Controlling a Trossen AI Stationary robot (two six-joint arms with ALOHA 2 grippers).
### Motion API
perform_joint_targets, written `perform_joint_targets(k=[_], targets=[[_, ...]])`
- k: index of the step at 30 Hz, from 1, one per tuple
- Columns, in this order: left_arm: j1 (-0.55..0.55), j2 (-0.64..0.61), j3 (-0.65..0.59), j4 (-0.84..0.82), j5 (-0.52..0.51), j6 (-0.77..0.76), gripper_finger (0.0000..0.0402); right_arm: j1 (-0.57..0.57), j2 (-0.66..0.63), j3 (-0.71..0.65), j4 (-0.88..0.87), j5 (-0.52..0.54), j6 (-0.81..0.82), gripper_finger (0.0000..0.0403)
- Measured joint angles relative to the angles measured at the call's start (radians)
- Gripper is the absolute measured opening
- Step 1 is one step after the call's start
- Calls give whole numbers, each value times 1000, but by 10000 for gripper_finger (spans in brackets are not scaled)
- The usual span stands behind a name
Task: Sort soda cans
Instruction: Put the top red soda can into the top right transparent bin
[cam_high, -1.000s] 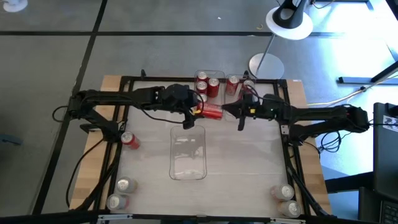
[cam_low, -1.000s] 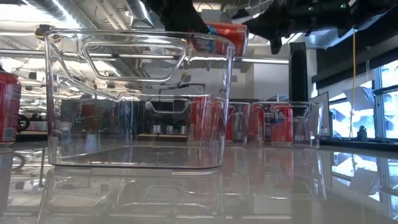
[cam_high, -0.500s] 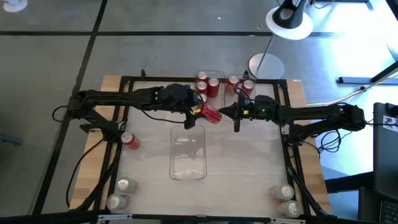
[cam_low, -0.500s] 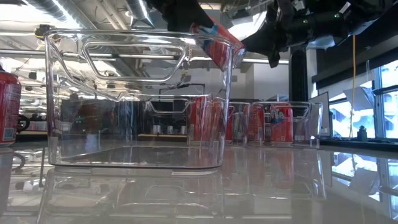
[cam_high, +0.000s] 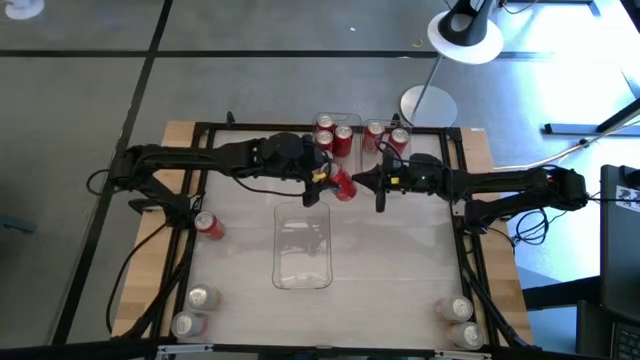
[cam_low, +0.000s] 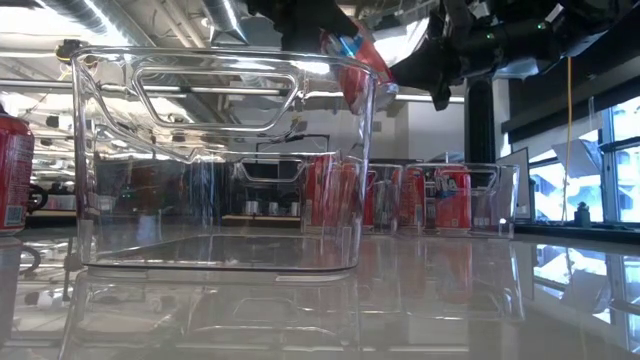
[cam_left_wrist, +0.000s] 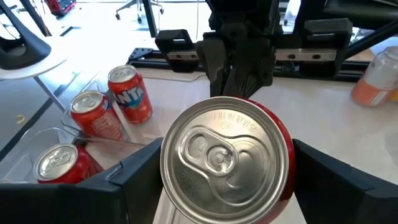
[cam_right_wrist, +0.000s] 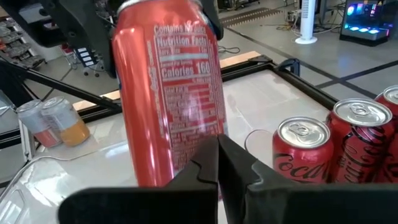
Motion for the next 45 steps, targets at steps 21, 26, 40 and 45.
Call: perform_joint_targets(k=[21, 26, 40, 45], targets=[[72, 171, 78, 143, 1, -73, 279, -7, -453, 2, -368, 442, -161, 1], [111, 260, 201, 91, -1, -79, 279, -8, -490, 2, -377, 468, -215, 1], [168, 568, 646, -182, -2, -34, 279, -7, -486, 1, -534, 632, -248, 1], [171, 630, 694, -239, 1, -3, 279, -7, -486, 1, -587, 701, -227, 1]])
